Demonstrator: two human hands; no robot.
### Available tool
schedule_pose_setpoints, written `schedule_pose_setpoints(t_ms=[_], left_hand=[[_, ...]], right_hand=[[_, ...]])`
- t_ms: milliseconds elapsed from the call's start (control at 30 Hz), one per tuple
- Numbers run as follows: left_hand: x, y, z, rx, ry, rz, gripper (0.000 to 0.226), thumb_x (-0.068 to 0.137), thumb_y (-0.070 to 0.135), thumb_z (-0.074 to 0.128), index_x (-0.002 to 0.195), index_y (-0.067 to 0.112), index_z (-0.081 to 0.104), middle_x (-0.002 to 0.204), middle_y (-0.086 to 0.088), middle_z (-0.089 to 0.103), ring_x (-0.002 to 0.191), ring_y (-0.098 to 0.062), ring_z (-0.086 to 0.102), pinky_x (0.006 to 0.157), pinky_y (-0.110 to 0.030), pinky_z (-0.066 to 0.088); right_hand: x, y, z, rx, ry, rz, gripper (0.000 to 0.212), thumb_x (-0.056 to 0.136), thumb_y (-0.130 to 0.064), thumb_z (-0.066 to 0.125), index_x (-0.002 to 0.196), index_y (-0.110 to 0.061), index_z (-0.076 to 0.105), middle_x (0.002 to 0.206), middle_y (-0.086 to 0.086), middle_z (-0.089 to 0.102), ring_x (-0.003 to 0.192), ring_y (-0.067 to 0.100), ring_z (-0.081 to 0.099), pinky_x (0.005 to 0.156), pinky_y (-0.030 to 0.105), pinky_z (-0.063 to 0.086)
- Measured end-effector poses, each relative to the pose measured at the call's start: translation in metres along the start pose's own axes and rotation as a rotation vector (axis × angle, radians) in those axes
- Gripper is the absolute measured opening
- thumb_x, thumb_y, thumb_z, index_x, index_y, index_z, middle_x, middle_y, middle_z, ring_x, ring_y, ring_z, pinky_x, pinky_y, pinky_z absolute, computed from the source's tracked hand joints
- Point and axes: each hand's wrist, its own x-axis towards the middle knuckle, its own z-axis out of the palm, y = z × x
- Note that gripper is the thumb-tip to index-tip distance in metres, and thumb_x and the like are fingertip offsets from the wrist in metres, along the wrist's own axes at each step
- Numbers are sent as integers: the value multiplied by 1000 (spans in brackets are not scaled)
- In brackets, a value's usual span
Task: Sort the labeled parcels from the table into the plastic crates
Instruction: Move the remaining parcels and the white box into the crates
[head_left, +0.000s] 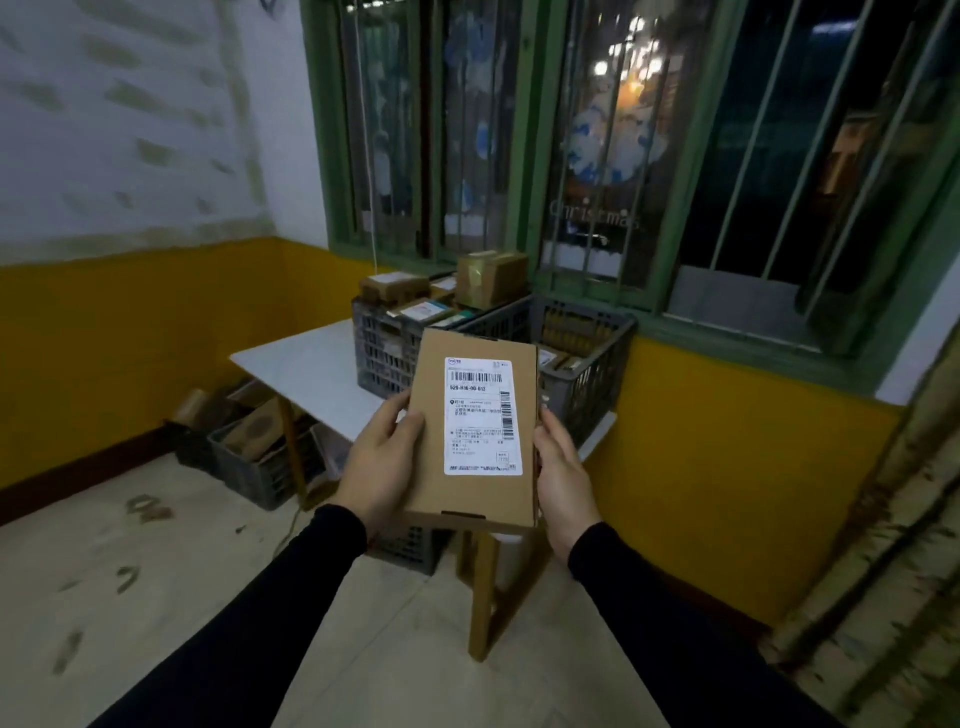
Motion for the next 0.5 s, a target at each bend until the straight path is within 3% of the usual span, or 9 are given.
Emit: schedule_pose_setpoints(t_ms=[100, 233, 300, 400, 500], left_hand=[[75, -18, -14, 45, -73, 14, 34, 104, 36, 40, 136, 31, 47, 120, 6, 61, 102, -12, 62, 94, -38, 50], [171, -27, -20, 49, -143, -3, 33, 102, 38, 42, 134, 32, 51, 120, 7, 62, 105, -13, 61, 98, -40, 48], [211, -29, -11, 25, -191, -1, 32, 103, 37, 43, 133, 33, 52, 115, 10, 63, 100, -9, 62, 90, -34, 51], [260, -30, 9, 23, -260, 23, 28, 103, 34, 43, 128, 31, 54, 108, 15, 66, 90, -1, 64, 70, -19, 48], [317, -32, 38, 32, -286, 44, 30, 103, 33, 44, 131, 29, 53, 112, 11, 66, 89, 2, 63, 68, -17, 47]], right_hand=[[57, 5, 30, -7, 57, -14, 42, 106, -37, 38, 149, -36, 37, 104, -27, 57, 88, -9, 57, 62, 12, 48], [124, -3, 60, -7, 111, -29, 41, 106, -34, 41, 147, -35, 38, 110, -24, 59, 93, -7, 60, 73, 19, 50], [158, -6, 64, -17, 151, -43, 37, 105, -32, 42, 142, -37, 41, 116, -19, 62, 93, -4, 64, 73, 18, 52], [206, -10, 62, -21, 227, -71, 37, 105, -29, 44, 142, -34, 45, 108, -19, 67, 83, -6, 68, 65, 14, 53], [263, -8, 49, -28, 298, -79, 38, 105, -30, 44, 143, -35, 45, 113, -17, 67, 87, -8, 66, 70, 15, 52]])
